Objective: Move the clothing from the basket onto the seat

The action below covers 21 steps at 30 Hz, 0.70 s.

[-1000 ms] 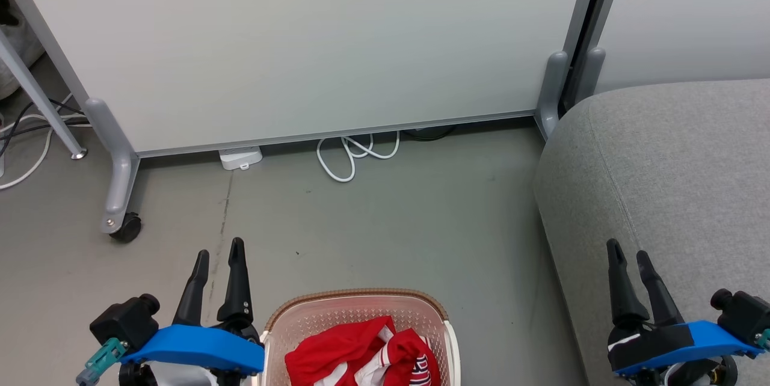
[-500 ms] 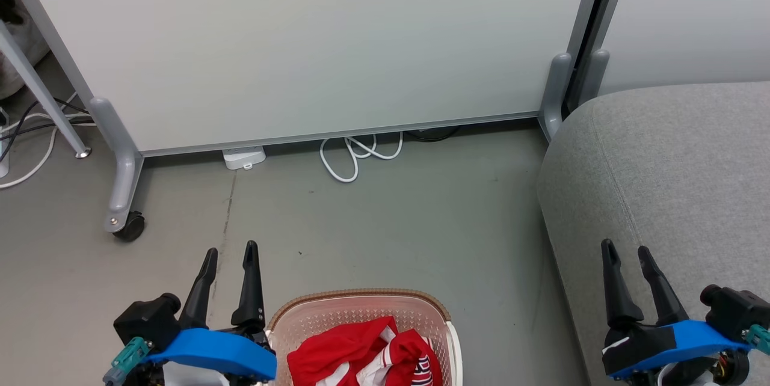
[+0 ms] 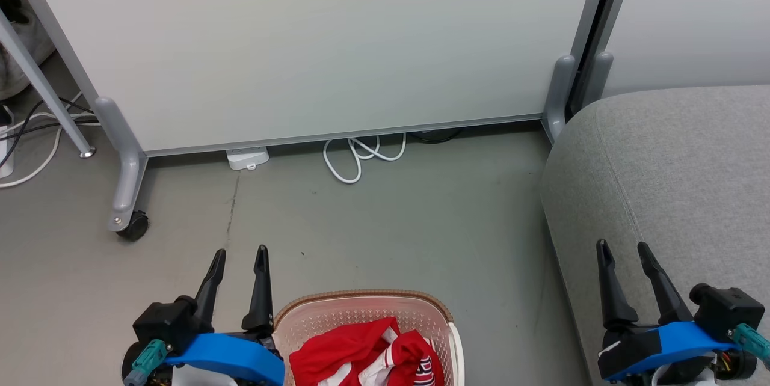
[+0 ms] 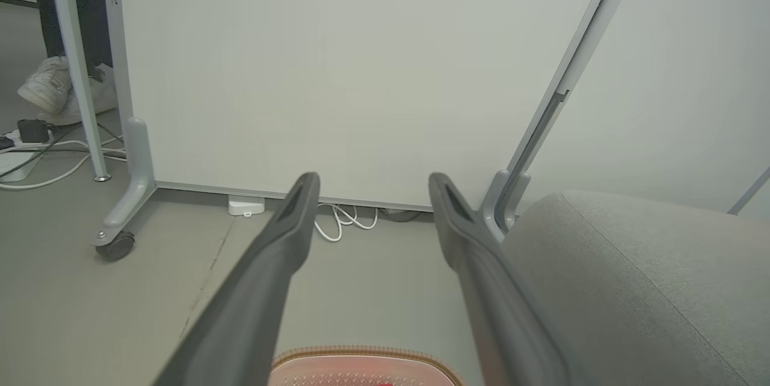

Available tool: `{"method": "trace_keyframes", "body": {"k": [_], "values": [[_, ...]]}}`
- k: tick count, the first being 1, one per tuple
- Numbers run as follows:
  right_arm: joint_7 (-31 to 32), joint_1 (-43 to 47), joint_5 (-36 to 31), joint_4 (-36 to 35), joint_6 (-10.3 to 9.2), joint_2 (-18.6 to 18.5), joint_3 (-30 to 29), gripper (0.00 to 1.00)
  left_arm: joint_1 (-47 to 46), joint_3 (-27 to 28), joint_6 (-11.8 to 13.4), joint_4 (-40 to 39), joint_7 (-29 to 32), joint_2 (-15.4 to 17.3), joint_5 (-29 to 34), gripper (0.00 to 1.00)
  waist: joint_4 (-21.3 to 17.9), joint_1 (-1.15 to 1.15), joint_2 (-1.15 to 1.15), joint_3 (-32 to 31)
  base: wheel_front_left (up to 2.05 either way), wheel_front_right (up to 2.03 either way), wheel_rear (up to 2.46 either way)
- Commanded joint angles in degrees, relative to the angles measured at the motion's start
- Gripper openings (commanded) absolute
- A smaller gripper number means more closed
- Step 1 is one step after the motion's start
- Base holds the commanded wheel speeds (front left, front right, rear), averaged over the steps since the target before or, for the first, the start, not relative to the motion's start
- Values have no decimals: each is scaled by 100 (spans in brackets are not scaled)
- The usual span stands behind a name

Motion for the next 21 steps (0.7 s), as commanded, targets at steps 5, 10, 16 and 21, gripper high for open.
{"method": "trace_keyframes", "body": {"k": [5,10,16,21], "values": [[-91,-18,-324,-65,10,-47,9,100,-129,32,-19,43,-102,6,243,100,10,0,0,-2,0,0,0],[-136,2,-530,-69,11,-49,-1,100,-106,73,-11,99,-160,-17,359,100,12,0,0,-7,0,0,0],[-205,10,-775,-67,13,-50,-6,100,-109,59,-6,153,-235,-39,553,100,19,0,0,-13,0,0,0],[-264,18,-995,-64,14,-52,-14,100,-122,44,-5,186,-289,-45,758,100,31,0,0,-22,0,0,0]]}}
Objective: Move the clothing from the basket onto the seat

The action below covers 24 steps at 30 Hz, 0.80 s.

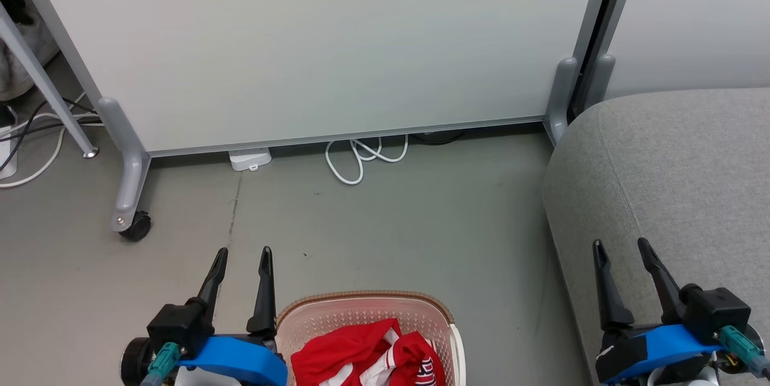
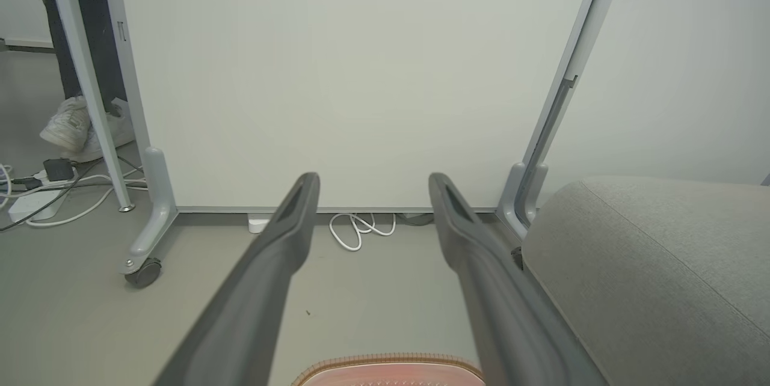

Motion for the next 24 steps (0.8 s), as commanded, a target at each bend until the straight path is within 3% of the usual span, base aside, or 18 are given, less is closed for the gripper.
{"method": "trace_keyframes", "body": {"k": [1,14,24], "values": [[-56,15,-137,-34,13,-39,-2,100,-75,-3,-7,1,-56,0,119,100,6,0,0,-3,0,0,0],[-206,16,-614,7,16,-43,34,100,-80,10,1,60,-192,-12,538,100,39,0,0,-56,0,0,0],[-226,48,-551,22,15,-42,33,100,-38,48,-18,62,-190,-18,416,100,39,0,0,-64,0,0,0]]}}
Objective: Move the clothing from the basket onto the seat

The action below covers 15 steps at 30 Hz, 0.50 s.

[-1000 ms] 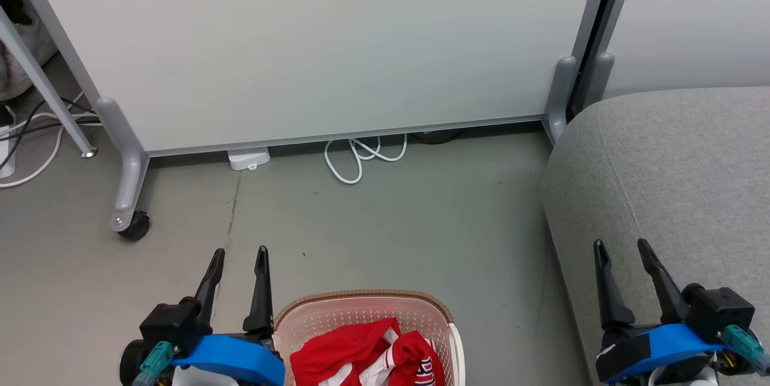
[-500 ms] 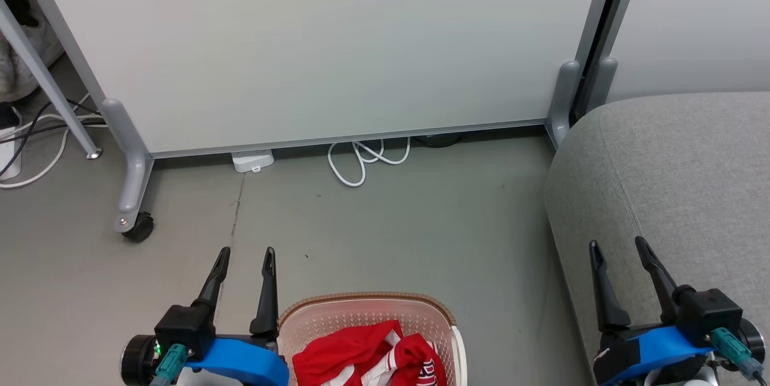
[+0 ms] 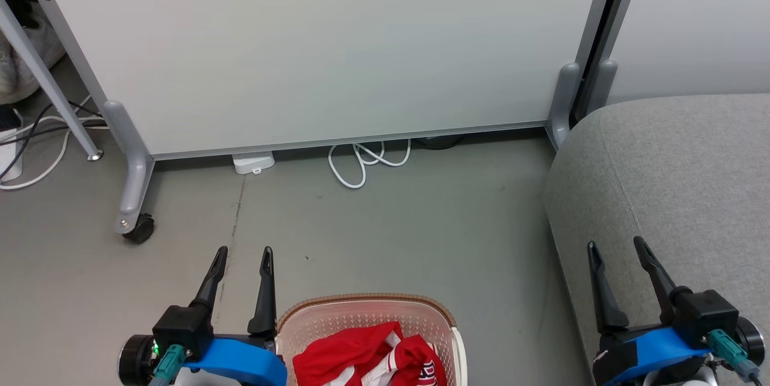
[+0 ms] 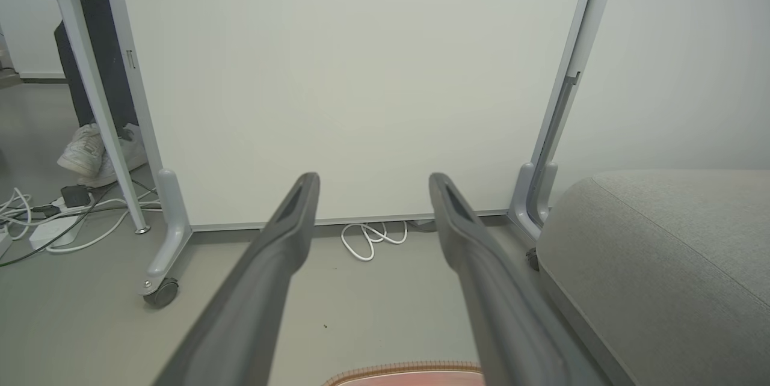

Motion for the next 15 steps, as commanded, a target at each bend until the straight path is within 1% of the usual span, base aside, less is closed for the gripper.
{"method": "trace_keyframes", "body": {"k": [1,8,15], "values": [[-35,49,10,-2,14,-32,-2,100,-18,14,-19,-2,-28,-7,-22,100,1,0,0,6,0,0,0],[-44,48,38,-24,13,-31,37,100,28,16,11,-19,-28,-8,-60,100,-28,0,0,42,0,0,0],[-23,-49,61,-81,13,-31,142,100,54,-21,16,122,-27,-7,-97,100,-180,0,0,206,0,0,0]]}}
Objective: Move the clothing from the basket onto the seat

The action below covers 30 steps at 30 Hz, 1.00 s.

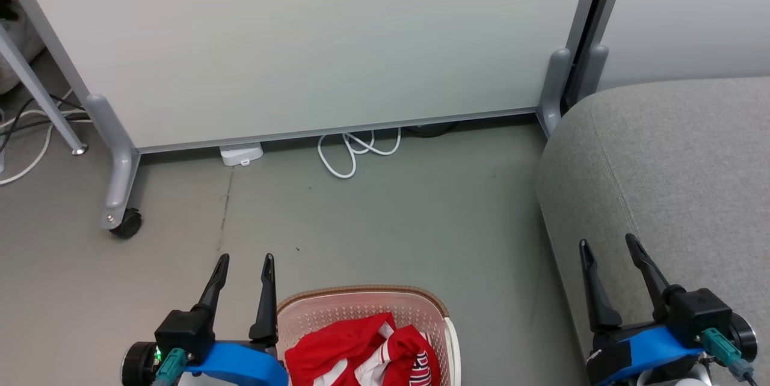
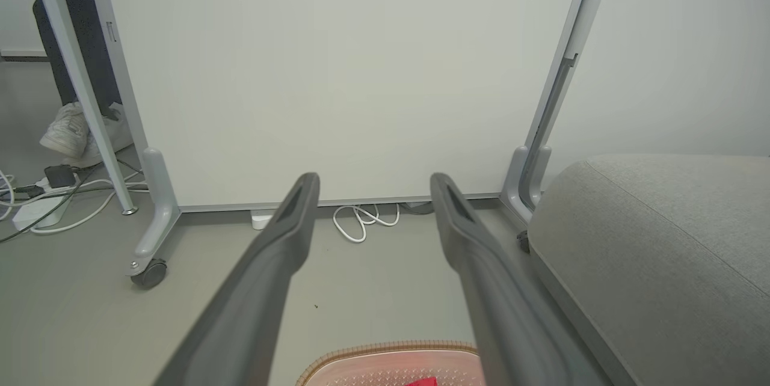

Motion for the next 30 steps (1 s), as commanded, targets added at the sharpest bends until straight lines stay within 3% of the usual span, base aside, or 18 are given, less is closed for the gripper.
{"method": "trace_keyframes", "body": {"k": [1,18,30], "values": [[-8,-72,20,-61,13,-30,28,100,15,-19,10,65,-26,-5,1,100,-75,0,0,125,0,0,0],[-17,-807,108,-434,12,-27,392,100,-823,19,-145,1041,-22,130,89,100,-915,0,0,1822,0,0,0],[-104,-1123,266,-620,12,-21,661,100,-1589,-494,-194,1843,-21,578,510,100,-1517,0,0,2964,0,0,0]]}}
